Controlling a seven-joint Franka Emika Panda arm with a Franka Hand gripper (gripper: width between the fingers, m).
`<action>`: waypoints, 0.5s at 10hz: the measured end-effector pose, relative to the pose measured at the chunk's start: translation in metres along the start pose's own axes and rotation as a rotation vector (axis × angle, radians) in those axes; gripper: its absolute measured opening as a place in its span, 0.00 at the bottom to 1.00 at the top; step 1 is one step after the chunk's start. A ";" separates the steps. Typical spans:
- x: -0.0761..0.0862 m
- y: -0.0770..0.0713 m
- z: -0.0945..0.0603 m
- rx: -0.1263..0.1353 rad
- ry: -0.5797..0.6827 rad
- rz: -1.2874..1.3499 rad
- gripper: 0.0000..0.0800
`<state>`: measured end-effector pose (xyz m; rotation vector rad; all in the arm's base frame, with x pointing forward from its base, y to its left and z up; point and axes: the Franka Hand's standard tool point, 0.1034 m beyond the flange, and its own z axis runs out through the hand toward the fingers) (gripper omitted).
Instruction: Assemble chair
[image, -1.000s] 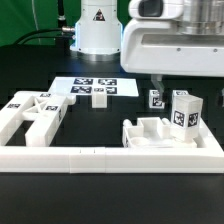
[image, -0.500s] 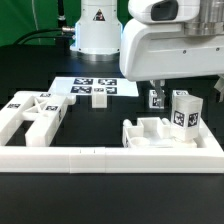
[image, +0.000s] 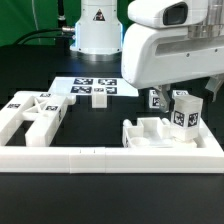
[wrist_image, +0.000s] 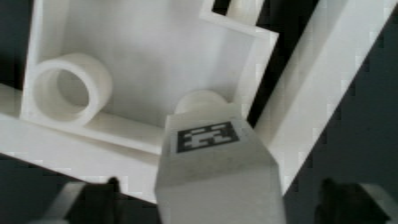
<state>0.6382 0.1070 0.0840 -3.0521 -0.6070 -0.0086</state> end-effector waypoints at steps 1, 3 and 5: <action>0.000 0.000 0.000 0.000 0.000 0.000 0.52; 0.000 0.000 0.000 0.000 0.000 0.016 0.36; 0.000 -0.001 0.000 0.002 0.000 0.121 0.36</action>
Offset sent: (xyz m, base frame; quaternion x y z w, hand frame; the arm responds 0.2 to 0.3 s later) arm 0.0000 0.0000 0.0000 0.0000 0.0000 0.0000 1.0000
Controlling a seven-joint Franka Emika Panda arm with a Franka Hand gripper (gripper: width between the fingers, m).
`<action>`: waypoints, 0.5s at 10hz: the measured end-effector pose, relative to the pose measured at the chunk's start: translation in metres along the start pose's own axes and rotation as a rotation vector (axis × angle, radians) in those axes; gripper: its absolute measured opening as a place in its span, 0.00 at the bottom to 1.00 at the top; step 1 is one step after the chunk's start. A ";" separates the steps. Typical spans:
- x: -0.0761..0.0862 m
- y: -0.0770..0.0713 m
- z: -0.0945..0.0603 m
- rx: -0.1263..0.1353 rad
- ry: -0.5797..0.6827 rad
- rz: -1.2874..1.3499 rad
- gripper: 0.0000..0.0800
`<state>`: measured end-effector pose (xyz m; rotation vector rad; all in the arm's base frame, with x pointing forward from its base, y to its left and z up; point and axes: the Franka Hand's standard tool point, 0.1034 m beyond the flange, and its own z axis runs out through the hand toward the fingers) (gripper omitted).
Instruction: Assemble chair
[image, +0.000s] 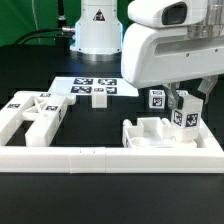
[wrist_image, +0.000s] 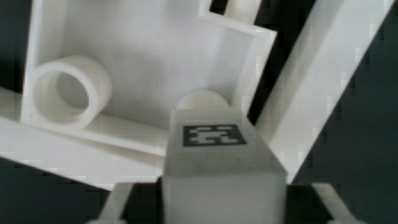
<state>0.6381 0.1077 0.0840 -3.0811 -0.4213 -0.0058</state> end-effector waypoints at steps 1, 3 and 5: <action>0.000 -0.001 0.000 0.004 -0.001 0.102 0.36; 0.000 -0.004 0.000 0.011 0.002 0.276 0.36; 0.002 -0.010 0.001 0.012 0.011 0.414 0.36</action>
Offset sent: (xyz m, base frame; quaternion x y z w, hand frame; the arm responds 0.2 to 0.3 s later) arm -0.0071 0.0028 0.0010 -0.0155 0.0111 0.2346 0.9719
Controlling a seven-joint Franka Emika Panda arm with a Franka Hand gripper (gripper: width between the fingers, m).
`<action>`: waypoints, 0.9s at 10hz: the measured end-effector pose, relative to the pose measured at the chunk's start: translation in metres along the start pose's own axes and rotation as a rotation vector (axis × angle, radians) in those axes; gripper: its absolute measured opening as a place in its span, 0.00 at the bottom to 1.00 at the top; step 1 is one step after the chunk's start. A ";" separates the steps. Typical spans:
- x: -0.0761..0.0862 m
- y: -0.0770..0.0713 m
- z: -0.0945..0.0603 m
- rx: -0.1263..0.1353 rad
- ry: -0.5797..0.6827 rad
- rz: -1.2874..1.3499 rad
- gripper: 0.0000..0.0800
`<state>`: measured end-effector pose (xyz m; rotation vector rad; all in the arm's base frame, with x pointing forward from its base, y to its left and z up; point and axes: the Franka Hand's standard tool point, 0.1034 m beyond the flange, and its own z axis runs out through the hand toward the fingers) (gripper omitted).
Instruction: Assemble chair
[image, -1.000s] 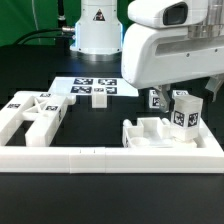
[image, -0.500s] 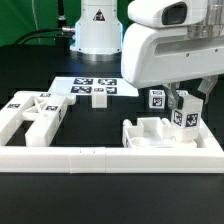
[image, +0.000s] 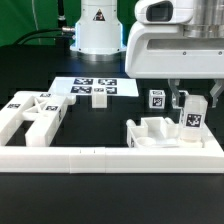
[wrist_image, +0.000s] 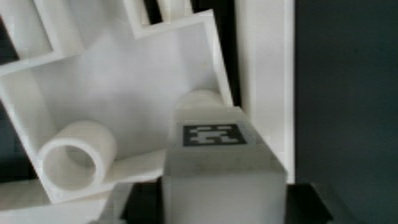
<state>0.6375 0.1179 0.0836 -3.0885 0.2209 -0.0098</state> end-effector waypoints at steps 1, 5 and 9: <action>0.000 -0.003 0.000 0.014 0.005 0.125 0.36; 0.003 -0.004 0.001 0.050 0.032 0.507 0.36; 0.003 -0.004 0.001 0.062 0.021 0.719 0.36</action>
Offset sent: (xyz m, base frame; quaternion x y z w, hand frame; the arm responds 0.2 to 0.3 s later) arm -0.0064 0.0024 -0.0077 0.0326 0.0212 0.2558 0.9659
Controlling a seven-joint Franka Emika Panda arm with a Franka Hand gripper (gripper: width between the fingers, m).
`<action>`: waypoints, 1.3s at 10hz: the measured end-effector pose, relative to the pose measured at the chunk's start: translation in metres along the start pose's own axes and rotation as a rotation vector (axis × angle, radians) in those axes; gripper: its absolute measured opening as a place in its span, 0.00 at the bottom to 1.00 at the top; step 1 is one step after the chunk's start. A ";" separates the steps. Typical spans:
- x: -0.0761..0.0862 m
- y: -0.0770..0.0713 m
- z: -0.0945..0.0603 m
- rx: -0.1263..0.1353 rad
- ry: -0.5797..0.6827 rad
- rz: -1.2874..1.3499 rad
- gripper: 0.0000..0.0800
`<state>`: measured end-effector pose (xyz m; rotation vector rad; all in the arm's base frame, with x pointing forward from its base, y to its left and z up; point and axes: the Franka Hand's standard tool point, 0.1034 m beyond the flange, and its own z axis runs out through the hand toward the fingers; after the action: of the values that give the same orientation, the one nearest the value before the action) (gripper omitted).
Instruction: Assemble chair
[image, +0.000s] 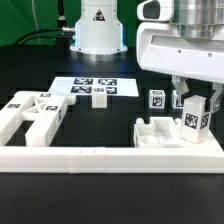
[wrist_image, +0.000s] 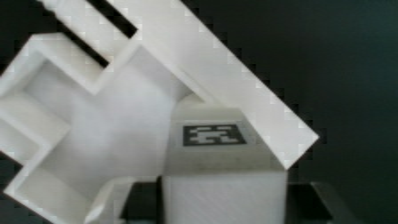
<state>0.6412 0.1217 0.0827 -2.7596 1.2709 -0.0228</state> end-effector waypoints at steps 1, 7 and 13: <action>0.000 0.000 0.000 0.000 0.000 -0.027 0.49; 0.000 -0.001 0.000 -0.001 -0.002 -0.349 0.81; 0.001 -0.003 0.001 0.008 0.014 -0.754 0.81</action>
Offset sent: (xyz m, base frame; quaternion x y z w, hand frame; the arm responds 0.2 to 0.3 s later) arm 0.0000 0.0000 0.0000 0.0000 0.0000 -0.0650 0.9979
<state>0.6440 0.1231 0.0821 -3.0437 0.1679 -0.1037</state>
